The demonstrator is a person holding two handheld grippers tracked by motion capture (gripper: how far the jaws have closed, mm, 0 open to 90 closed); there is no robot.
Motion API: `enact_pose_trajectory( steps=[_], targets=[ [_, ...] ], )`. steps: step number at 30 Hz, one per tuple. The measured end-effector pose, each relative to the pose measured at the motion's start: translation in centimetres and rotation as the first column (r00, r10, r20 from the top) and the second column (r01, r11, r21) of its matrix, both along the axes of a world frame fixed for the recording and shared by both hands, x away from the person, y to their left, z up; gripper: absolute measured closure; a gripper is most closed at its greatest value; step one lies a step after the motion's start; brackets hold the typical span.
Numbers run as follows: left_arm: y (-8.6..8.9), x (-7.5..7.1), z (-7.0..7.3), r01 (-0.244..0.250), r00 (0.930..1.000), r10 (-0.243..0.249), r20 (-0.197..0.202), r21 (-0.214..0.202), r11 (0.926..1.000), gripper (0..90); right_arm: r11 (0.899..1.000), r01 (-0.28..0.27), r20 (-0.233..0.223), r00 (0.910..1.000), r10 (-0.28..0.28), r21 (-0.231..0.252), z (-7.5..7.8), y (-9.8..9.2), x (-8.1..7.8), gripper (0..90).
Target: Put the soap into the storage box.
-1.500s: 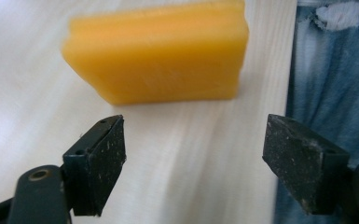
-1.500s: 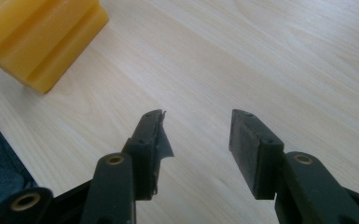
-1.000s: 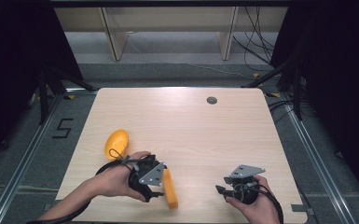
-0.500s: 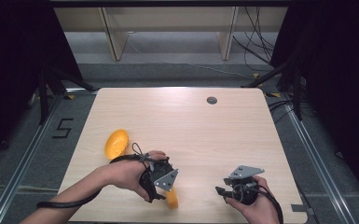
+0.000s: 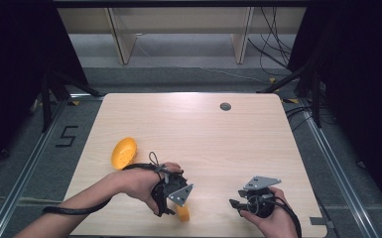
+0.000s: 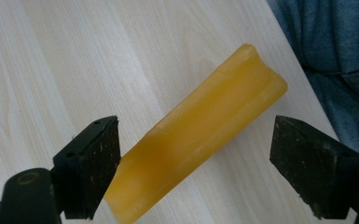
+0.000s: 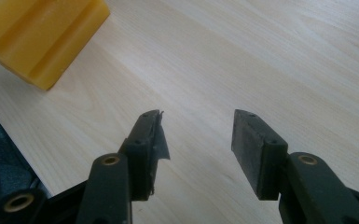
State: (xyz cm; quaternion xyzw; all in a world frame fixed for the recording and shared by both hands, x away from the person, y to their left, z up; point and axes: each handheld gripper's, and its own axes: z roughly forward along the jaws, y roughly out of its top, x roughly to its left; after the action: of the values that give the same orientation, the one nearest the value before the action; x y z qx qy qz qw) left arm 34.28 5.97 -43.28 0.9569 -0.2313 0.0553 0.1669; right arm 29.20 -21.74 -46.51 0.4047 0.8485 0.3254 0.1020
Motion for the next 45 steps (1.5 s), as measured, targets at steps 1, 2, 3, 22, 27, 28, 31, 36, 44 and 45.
enact_pose_trajectory(
  steps=[1, 2, 3, 22, 27, 28, 31, 36, 44, 45],
  targets=[
    [-0.1, 0.0, -0.1, 0.002, 1.0, -0.002, 0.005, 0.006, 1.0, 15.0, 1.0, 0.007, -0.017, 0.9998, -0.007, 0.004, 0.1, 0.1, 0.0, 52.5],
    [-0.4, 0.0, -0.3, 0.008, 0.9999, -0.008, 0.01, 0.014, 0.9999, 14.9, 1.0, 0.015, -0.028, 0.9995, -0.015, 0.009, 0.1, 0.1, -0.1, 52.4],
    [-0.4, 0.0, -0.3, 0.008, 0.9999, -0.008, 0.01, 0.014, 0.9999, 14.9, 1.0, 0.008, -0.022, 0.9997, -0.008, 0.004, 0.1, 0.1, 0.0, 52.3],
    [-1.9, 0.1, -2.3, 0.052, 0.9981, -0.055, 0.028, 0.102, 0.9934, 21.9, 1.0, 0.005, -0.015, 0.9999, -0.005, 0.003, -0.3, 0.1, 0.0, 51.4],
    [-2.0, 0.0, -2.2, 0.058, 0.9976, -0.063, 0.03, 0.14, 0.9884, 30.4, 1.0, 0.002, -0.03, 0.9996, -0.003, -0.004, -0.2, -0.1, 0.0, 51.4],
    [-2.0, -0.1, -2.3, 0.056, 0.9974, -0.062, 0.035, 0.149, 0.9872, 30.4, 1.0, 0.002, -0.03, 0.9996, -0.003, -0.004, -0.2, -0.1, 0.0, 51.4],
    [-1.7, -0.5, -2.2, 0.05, 0.9967, -0.061, 0.053, 0.196, 0.9794, 44.9, 1.0, 0.009, -0.042, 0.9991, -0.009, 0.002, -0.2, 0.0, 0.0, 51.4],
    [-1.6, -0.6, -2.1, 0.019, 0.999, -0.027, 0.034, 0.228, 0.9735, 52.0, 1.0, 0.005, -0.019, 0.9998, -0.005, 0.001, -0.4, 0.1, 0.1, 51.3],
    [-1.2, 0.2, -2.0, -0.181, 0.9742, 0.209, -0.086, 0.253, 0.9502, 60.0, 1.0, -0.001, -0.035, 0.9994, 0.001, -0.009, -0.3, 0.0, 0.1, 51.2],
    [-1.2, 0.2, -2.0, -0.181, 0.9742, 0.209, -0.086, 0.253, 0.9502, 60.1, 1.0, -0.001, -0.035, 0.9994, 0.001, -0.009, -0.3, 0.0, 0.1, 51.2]
  ],
)
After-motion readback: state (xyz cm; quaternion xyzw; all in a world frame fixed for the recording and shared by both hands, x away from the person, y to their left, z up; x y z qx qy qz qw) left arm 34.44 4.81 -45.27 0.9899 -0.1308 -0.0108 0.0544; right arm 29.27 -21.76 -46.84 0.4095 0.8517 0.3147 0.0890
